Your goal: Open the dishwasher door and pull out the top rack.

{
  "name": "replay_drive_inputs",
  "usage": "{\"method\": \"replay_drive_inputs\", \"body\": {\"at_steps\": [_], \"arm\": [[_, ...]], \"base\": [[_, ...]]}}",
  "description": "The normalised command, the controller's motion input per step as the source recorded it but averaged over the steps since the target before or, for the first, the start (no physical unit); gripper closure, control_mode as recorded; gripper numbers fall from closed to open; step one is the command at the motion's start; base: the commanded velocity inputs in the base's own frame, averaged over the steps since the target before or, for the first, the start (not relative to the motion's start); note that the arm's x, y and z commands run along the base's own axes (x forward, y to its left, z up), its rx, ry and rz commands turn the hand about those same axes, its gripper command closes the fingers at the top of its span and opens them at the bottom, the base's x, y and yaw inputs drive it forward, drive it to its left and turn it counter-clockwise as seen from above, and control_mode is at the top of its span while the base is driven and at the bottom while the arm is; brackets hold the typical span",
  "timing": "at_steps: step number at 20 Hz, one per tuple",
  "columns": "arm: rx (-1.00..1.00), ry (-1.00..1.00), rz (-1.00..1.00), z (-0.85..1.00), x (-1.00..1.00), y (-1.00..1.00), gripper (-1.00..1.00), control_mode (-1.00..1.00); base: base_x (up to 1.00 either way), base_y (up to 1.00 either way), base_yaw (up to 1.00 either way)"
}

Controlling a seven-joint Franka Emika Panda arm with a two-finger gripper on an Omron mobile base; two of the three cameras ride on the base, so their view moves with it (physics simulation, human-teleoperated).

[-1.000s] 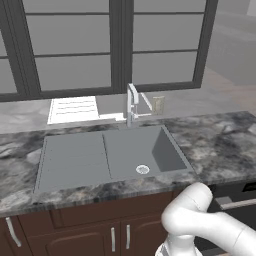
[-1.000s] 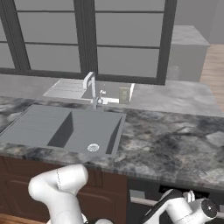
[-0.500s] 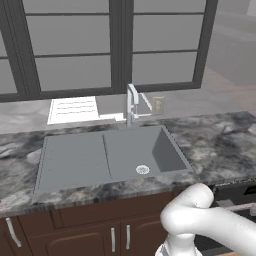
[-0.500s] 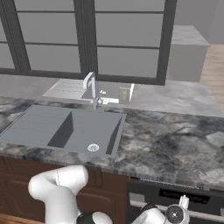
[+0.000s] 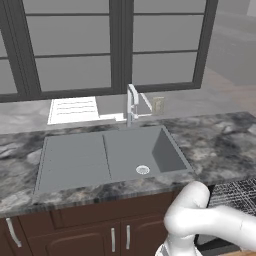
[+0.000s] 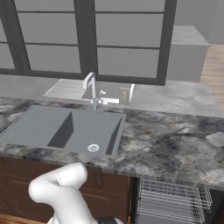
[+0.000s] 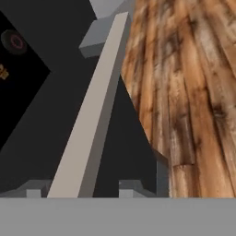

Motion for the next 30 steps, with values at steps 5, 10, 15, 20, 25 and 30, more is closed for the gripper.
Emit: {"method": "replay_drive_inputs", "body": {"at_steps": [5,10,15,20,25,30], "arm": [[-0.04,0.56,0.00,-1.00,-1.00,-0.28,1.00,-1.00],[-0.04,0.58,0.00,-1.00,-1.00,-0.24,1.00,-1.00],[-0.04,0.60,0.00,-1.00,-1.00,-0.17,1.00,-1.00],[-0.06,0.59,0.00,-1.00,-1.00,-0.14,1.00,-1.00],[-0.06,0.62,0.00,-1.00,-1.00,-0.13,1.00,-1.00],[0.04,0.40,0.00,-0.23,-0.95,0.03,-1.00,-1.00]], "base": [[0.00,0.00,0.00],[0.00,0.00,0.00],[0.00,0.00,0.00],[0.00,0.00,0.00],[0.00,0.00,0.00],[0.00,0.00,0.00]]}}
